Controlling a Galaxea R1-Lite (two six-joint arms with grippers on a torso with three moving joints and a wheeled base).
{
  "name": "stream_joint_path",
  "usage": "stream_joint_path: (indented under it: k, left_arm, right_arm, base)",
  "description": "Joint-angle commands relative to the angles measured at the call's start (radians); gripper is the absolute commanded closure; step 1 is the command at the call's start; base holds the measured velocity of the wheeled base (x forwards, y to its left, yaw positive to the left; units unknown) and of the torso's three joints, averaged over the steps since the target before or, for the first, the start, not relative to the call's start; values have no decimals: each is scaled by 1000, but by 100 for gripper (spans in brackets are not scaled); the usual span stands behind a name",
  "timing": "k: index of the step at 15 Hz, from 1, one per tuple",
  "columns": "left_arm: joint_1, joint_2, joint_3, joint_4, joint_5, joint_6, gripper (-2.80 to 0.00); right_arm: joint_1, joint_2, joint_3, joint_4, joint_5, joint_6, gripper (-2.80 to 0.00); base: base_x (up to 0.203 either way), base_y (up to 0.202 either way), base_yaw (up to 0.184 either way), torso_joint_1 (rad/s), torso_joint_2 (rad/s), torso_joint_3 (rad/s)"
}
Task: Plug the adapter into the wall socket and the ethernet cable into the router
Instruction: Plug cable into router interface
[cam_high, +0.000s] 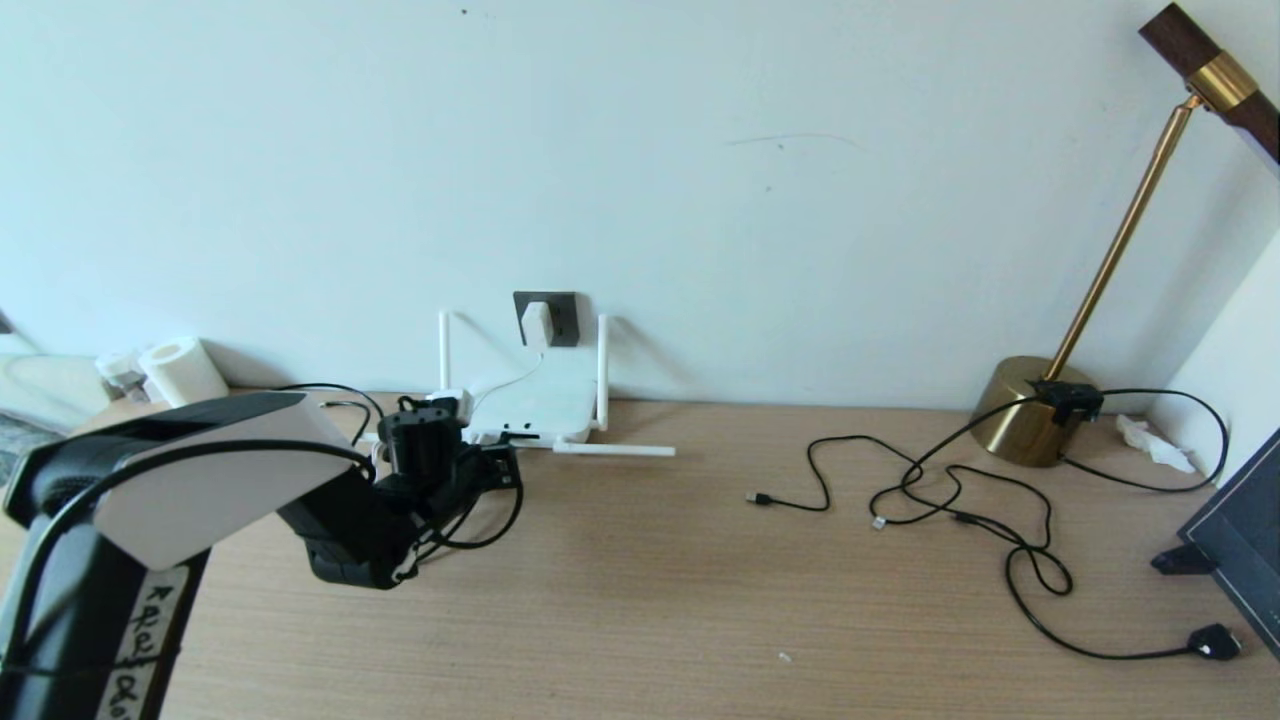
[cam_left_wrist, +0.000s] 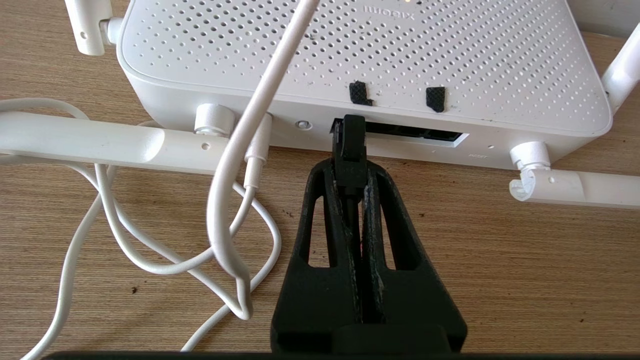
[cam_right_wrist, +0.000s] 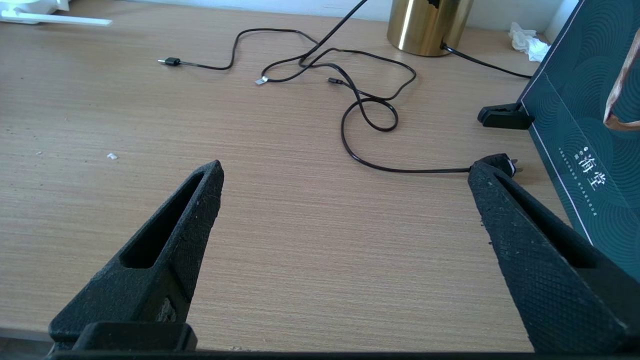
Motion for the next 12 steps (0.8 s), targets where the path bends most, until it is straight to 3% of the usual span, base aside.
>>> stream_joint_path:
  k: [1, 2, 3, 12]
  left_arm:
    - [0, 0, 5, -5, 1, -1, 0]
    - [0, -2, 5, -7, 1, -1, 0]
    - [0, -5, 6, -9, 1, -3, -280]
    - [-3, -32, 34, -19, 3, -18, -280]
  right_arm:
    - [0, 2, -1, 0, 0, -1, -280]
    - [0, 2, 0, 0, 0, -1, -280]
    - [0, 2, 0, 0, 0, -1, -280]
    - [0, 1, 0, 0, 0, -1, -280]
  base:
    - [0, 0, 0, 0, 0, 0]
    - [0, 0, 0, 0, 0, 0]
    - [0, 0, 0, 0, 0, 0]
    - [0, 0, 0, 0, 0, 0]
